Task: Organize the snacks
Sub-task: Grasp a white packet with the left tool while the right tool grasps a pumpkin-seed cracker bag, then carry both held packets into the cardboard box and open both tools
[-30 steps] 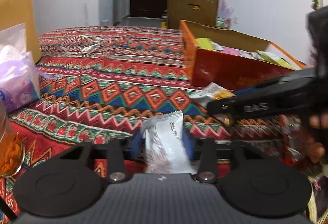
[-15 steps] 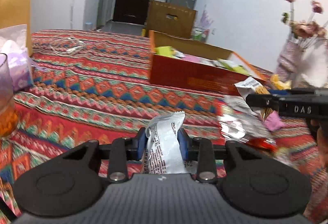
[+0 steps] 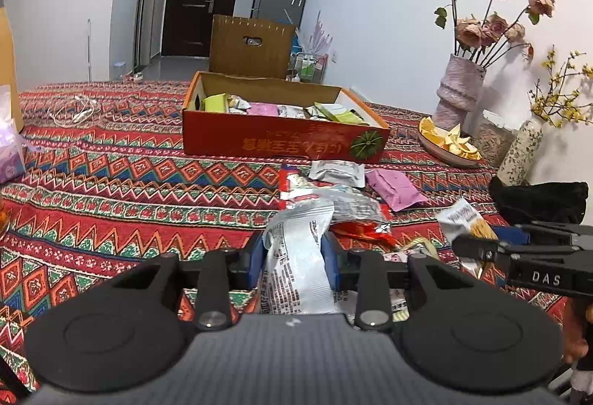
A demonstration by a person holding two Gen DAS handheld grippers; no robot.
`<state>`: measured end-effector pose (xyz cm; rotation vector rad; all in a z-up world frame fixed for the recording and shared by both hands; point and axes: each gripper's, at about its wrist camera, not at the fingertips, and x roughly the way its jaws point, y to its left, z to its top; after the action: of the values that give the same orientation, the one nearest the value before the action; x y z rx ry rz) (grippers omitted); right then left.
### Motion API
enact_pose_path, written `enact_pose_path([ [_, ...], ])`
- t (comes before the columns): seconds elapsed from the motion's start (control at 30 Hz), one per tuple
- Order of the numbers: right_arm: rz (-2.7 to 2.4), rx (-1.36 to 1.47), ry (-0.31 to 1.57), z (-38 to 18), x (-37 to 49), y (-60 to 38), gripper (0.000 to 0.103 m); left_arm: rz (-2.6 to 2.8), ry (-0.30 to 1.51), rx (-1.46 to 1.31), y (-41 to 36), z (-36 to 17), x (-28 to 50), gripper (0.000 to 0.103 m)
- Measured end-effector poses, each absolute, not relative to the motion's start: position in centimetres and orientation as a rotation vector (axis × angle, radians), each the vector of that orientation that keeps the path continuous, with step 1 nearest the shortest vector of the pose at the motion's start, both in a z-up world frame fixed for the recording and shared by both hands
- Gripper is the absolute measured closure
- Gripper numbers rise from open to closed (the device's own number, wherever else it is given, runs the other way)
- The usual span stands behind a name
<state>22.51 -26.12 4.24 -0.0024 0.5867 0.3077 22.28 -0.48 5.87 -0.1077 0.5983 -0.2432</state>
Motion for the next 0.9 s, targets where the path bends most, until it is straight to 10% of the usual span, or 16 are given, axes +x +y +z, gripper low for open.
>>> enact_pose_path([
  [0.9, 0.348, -0.102, 0.487, 8.6, 36.9, -25.9, 0.063, -0.247, 0.501, -0.082, 1.5, 10.7, 38.0, 0.069],
])
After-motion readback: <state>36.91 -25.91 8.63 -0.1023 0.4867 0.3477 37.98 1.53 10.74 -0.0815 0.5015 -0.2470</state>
